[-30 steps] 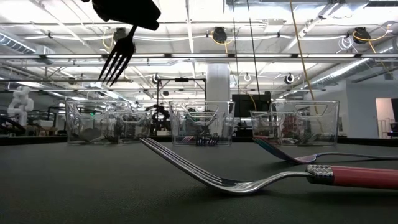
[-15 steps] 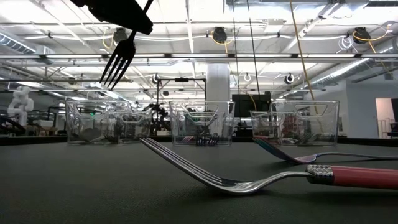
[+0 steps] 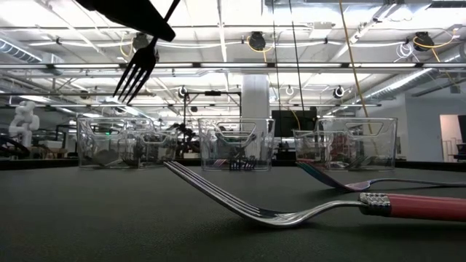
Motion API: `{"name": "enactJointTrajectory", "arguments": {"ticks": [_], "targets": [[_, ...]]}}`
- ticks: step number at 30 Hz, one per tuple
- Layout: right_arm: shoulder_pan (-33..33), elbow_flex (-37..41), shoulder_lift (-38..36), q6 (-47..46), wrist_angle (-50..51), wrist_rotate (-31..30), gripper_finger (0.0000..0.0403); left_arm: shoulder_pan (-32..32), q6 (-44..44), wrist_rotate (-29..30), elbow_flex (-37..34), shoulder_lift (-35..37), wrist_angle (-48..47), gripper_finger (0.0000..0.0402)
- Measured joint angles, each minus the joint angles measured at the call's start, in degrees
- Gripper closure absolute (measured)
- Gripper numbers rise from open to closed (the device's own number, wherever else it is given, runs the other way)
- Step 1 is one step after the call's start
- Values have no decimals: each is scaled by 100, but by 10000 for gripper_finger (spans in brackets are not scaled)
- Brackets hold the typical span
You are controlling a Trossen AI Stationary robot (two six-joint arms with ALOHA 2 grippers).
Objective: Sort silverware by color (type)
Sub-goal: Put the black fork into the left transparent bin
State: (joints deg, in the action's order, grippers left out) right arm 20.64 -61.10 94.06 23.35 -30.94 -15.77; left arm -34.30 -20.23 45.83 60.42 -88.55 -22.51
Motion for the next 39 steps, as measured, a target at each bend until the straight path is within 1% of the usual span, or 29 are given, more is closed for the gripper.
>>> {"name": "enactJointTrajectory", "arguments": {"ticks": [3, 7, 14, 20, 25, 29, 33, 39], "targets": [[2, 0, 0, 7, 15, -134, 377, 2, -22, 10, 0, 41, -46, 392], [17, 0, 0, 1, 100, -578, 359, -35, -42, 104, 0, 147, -119, 396], [120, 0, 0, -74, 513, -1155, 304, -218, -82, 615, 0, 325, -297, 398], [327, 0, 0, -628, 1318, -1582, 261, -258, -68, 769, 0, 346, -350, 398], [545, 0, 0, -1484, 1921, -1550, 242, -247, -63, 966, 0, 354, -336, 399], [711, 0, 0, -1934, 2232, -1442, 242, -140, -465, 1277, 0, 516, -457, 399], [907, 0, 0, -1962, 2263, -1403, 245, -12, -788, 1314, 0, 808, -446, 399], [1099, 0, 0, -1903, 2270, -1399, 247, 126, -728, 1304, 0, 1260, -401, 400]]}}
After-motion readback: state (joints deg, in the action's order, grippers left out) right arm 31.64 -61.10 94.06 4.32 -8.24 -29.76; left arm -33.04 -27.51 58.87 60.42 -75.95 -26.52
